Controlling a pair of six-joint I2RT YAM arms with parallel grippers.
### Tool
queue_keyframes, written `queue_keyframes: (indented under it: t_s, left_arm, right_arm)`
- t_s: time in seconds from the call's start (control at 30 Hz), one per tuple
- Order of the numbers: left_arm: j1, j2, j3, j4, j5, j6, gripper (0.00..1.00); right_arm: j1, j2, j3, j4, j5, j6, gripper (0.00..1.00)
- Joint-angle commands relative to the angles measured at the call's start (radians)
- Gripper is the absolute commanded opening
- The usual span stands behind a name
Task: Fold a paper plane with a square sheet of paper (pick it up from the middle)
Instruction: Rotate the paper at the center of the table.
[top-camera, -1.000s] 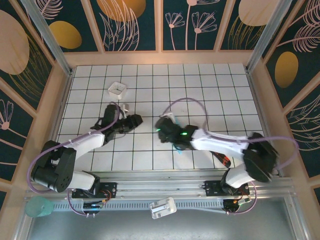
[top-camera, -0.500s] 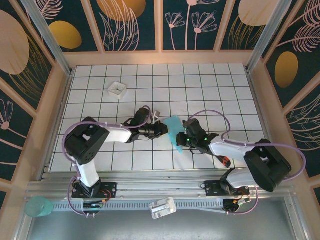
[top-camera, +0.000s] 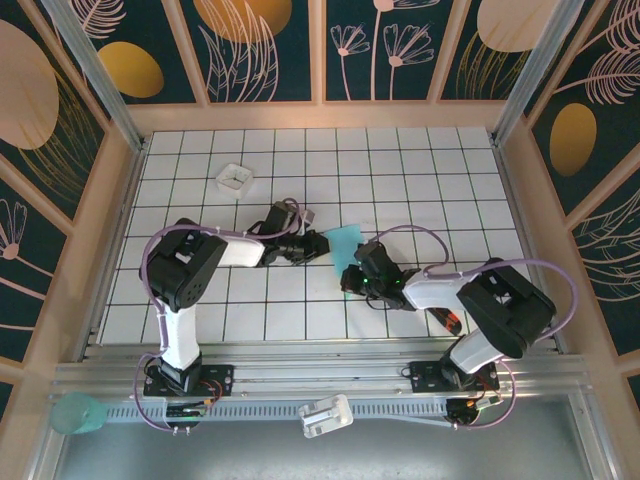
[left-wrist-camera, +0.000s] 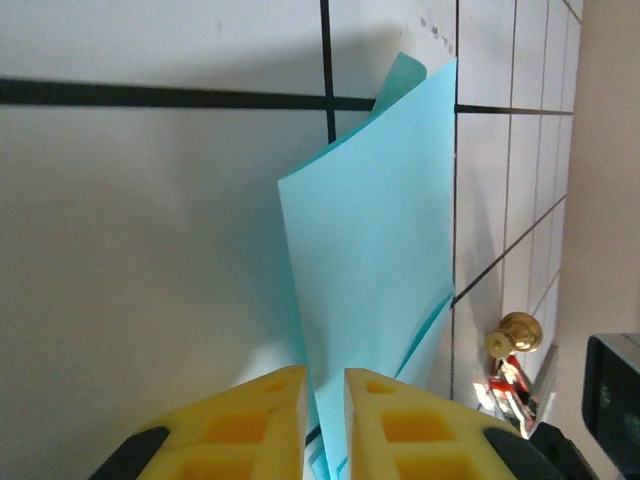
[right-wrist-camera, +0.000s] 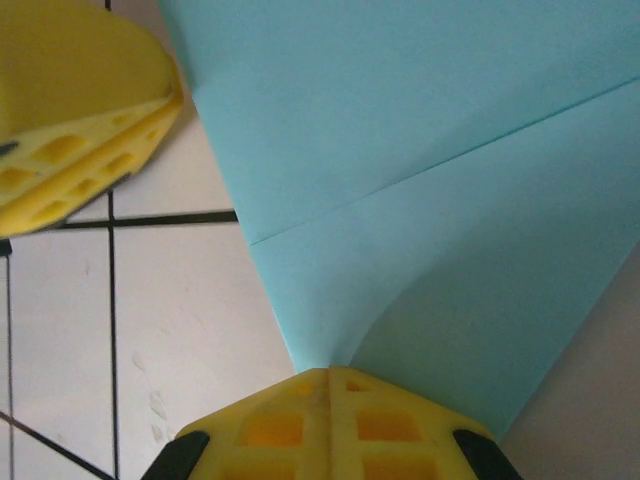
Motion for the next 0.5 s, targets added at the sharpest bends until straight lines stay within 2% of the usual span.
queue_keyframes:
  t_s: [0.0, 0.23, 0.33, 0.47]
  left_arm:
    - [0.012, -0.029, 0.02, -0.087, -0.037, 0.07, 0.23]
    - [0.012, -0.202, -0.11, -0.036, -0.097, 0.005, 0.28]
    - [0.006, -0.206, -0.132, 0.016, -0.052, -0.04, 0.21]
    - [-0.031, -0.161, -0.112, 0.059, -0.009, -0.078, 0.13]
  right_arm:
    - [0.032, 0.051, 0.018, 0.049, 0.061, 0.095, 0.0]
    - [0.099, 0.079, 0.038, 0.141, 0.12, 0.231, 0.0]
    - [0.103, 0.049, 0.025, 0.194, 0.113, 0.242, 0.01]
    - [0.098, -0.039, 0.008, 0.171, 0.126, 0.207, 0.03]
